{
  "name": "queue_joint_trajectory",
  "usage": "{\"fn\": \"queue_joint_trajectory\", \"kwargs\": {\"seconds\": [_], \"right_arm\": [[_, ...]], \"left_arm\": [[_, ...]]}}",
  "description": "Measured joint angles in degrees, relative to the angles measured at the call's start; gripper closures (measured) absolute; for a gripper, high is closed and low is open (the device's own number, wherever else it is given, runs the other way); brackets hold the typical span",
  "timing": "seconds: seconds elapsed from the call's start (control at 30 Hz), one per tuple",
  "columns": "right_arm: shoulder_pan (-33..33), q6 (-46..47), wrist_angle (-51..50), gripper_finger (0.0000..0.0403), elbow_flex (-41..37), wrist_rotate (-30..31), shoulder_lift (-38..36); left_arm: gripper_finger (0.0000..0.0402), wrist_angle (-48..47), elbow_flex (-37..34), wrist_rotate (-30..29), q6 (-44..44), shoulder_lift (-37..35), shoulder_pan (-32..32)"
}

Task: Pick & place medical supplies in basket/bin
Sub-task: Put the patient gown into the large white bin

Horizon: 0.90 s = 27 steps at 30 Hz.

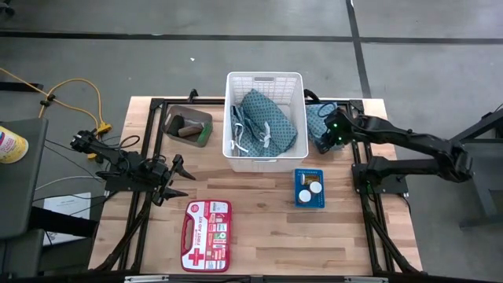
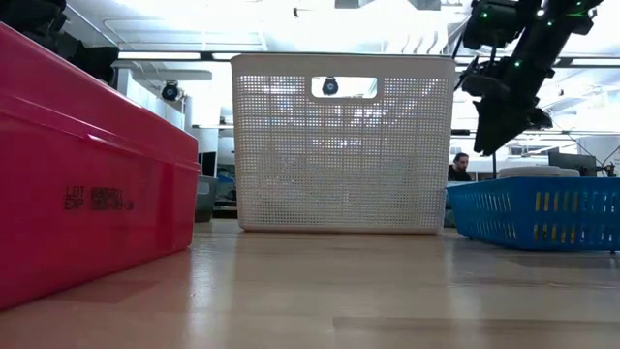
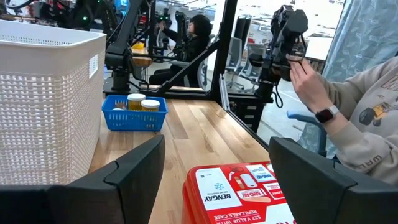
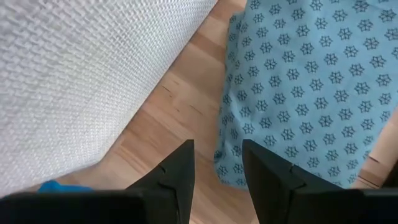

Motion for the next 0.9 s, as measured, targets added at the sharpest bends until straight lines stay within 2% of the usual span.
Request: {"fn": "queue_joint_trajectory", "kwargs": {"seconds": [0.23, 0.5, 0.77, 0.9], "right_arm": [[2.7, -4.1, 0.7, 0.0282, 0.0, 4.3, 3.0], [7.8, -19.9, 3.0, 0.0282, 0.0, 9.7, 3.2], [10.2, -23.5, 2.7, 0.0279, 0.0, 12.4, 3.3], [10.2, -23.9, 2.7, 0.0255, 0.0, 13.6, 4.0]], "left_arm": [[0.0121, 0.0, 0.0, 0.0, 0.0, 0.0, 0.0], [0.0121, 0.0, 0.0, 0.1, 0.0, 0.0, 0.0], [0.0121, 0.0, 0.0, 0.2, 0.0, 0.0, 0.0], [0.0121, 0.0, 0.0, 0.2, 0.0, 0.0, 0.0]]}}
